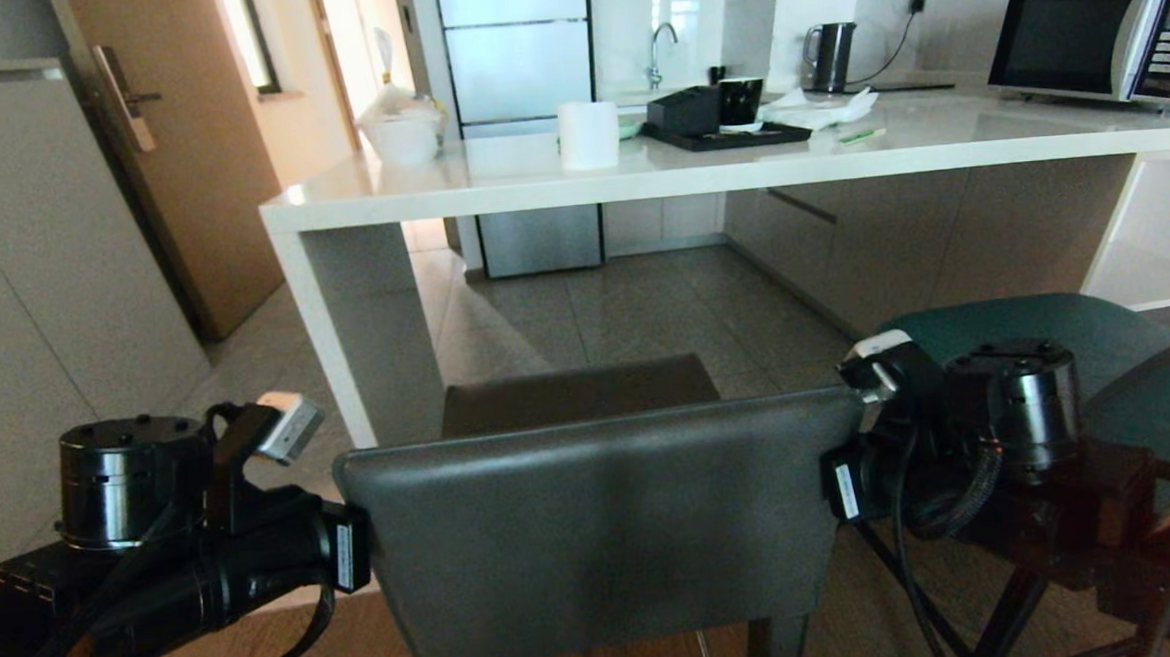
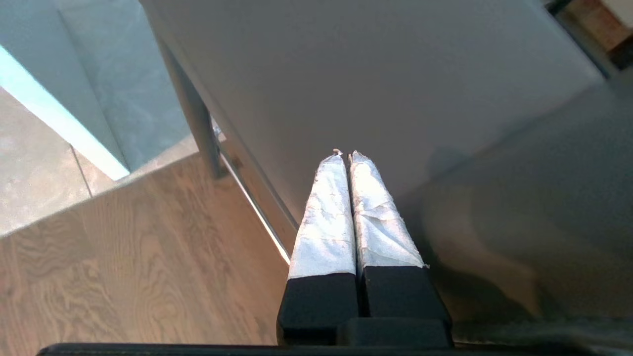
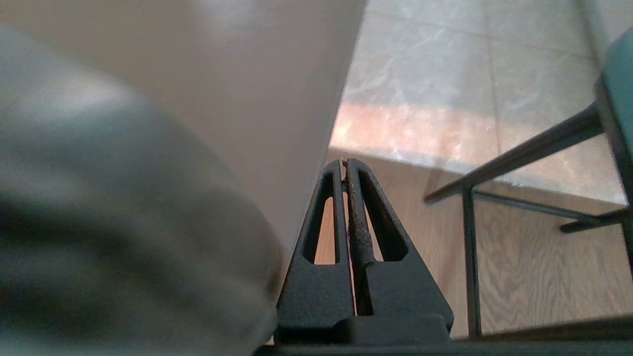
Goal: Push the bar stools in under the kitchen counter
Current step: Push the gray chair back under the dining table
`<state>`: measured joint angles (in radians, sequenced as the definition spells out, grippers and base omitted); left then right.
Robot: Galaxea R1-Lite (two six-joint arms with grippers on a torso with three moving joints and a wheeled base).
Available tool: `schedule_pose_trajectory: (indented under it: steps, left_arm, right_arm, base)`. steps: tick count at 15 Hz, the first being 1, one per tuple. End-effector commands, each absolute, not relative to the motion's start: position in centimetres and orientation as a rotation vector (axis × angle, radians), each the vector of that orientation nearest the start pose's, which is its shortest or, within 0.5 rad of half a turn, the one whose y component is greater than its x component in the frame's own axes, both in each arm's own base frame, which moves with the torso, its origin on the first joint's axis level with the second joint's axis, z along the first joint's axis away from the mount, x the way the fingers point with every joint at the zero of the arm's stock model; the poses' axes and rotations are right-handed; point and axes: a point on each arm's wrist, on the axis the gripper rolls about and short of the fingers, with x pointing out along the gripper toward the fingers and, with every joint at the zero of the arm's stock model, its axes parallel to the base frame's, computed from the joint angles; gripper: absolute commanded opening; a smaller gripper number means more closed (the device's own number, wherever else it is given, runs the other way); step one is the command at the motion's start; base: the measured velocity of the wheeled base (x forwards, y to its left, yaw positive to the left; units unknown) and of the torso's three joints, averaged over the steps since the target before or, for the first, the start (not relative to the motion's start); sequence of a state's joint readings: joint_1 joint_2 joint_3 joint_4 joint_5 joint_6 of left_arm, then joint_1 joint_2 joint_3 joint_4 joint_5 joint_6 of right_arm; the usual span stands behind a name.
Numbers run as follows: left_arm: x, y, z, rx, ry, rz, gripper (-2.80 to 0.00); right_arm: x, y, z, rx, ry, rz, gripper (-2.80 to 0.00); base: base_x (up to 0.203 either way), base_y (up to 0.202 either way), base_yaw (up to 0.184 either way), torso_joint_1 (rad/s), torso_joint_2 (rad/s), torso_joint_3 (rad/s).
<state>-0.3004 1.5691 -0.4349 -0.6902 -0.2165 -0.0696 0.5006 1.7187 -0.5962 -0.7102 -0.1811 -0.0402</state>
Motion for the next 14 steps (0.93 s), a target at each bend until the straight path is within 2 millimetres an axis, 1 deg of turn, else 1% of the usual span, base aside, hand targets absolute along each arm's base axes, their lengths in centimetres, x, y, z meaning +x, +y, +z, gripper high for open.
schedule_pose_trajectory:
  steps: [1, 5, 9, 11, 12, 14]
  left_arm:
    - [23.2, -7.6, 12.6, -0.047, 0.477, -0.488, -2.8]
    - [25.0, -8.3, 12.8, -0.037, 0.461, -0.456, -2.8]
    - [26.4, -8.6, 11.6, -0.033, 0.503, -0.442, -2.8]
    - [27.3, -8.7, 11.2, -0.034, 0.497, -0.435, -2.8]
    - [28.0, -8.8, 11.2, -0.035, 0.481, -0.427, -2.8]
    - [29.2, -9.0, 11.8, -0.036, 0.434, -0.408, -2.8]
  right_arm:
    - [26.1, 14.0, 12.2, -0.185, 0.393, 0.325, -2.8]
    - [27.0, 14.5, 12.1, -0.178, 0.373, 0.32, -2.8]
    - [28.9, 15.5, 11.9, -0.162, 0.348, 0.274, -2.8]
    - [29.7, 15.9, 11.9, -0.153, 0.337, 0.267, -2.8]
    - [30.0, 16.1, 11.8, -0.152, 0.335, 0.267, -2.8]
    - [30.7, 16.4, 12.3, -0.144, 0.31, 0.262, -2.8]
  base:
    - [0.0, 0.0, 0.0, 0.0, 0.0, 0.0]
    - [0.0, 0.0, 0.0, 0.0, 0.0, 0.0]
    - [0.0, 0.0, 0.0, 0.0, 0.0, 0.0]
    - [0.0, 0.0, 0.0, 0.0, 0.0, 0.0]
    - [0.0, 0.0, 0.0, 0.0, 0.0, 0.0]
    - [0.0, 0.0, 0.0, 0.0, 0.0, 0.0]
